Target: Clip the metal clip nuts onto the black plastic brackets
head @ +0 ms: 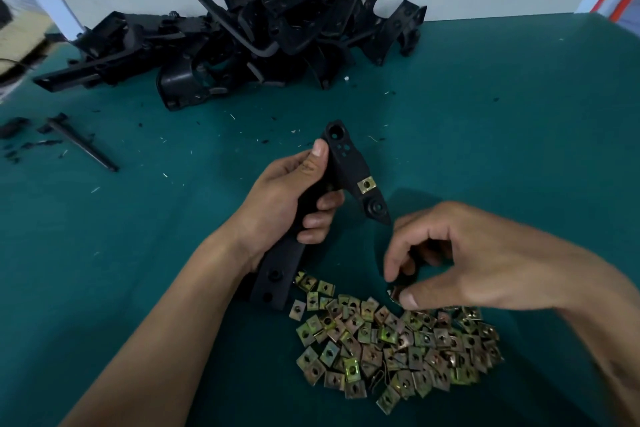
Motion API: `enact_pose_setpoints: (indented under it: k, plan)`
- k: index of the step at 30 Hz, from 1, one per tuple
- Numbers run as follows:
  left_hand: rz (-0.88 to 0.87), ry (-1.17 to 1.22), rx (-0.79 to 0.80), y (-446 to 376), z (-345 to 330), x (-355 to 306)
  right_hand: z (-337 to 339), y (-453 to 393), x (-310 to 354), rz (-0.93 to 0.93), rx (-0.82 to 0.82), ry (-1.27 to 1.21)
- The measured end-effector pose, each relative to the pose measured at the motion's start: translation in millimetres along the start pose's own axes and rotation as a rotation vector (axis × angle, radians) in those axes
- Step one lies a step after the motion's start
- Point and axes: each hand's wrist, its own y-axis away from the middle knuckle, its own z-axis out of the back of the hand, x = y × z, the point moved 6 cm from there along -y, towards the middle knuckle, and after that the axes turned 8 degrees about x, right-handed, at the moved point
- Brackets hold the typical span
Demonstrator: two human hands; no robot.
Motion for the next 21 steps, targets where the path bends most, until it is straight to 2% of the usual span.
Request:
enact_pose_setpoints:
  k: [4,7,16,21]
  plan:
    - [0.002,0.008,-0.002,0,0,0,-7,-4,0,-0.064,-0.010,0.165]
    - [0.003,0.014,-0.004,-1,0,1,-8,-7,3,-0.020,-0.055,0.189]
    - [-0.005,0.007,-0.009,-1,-1,-1,15,-8,-9,0.201,-0.148,-0.335]
    - [0.001,0.004,-0.016,0,-1,-1,12,-14,-12,0.254,-0.111,-0.464]
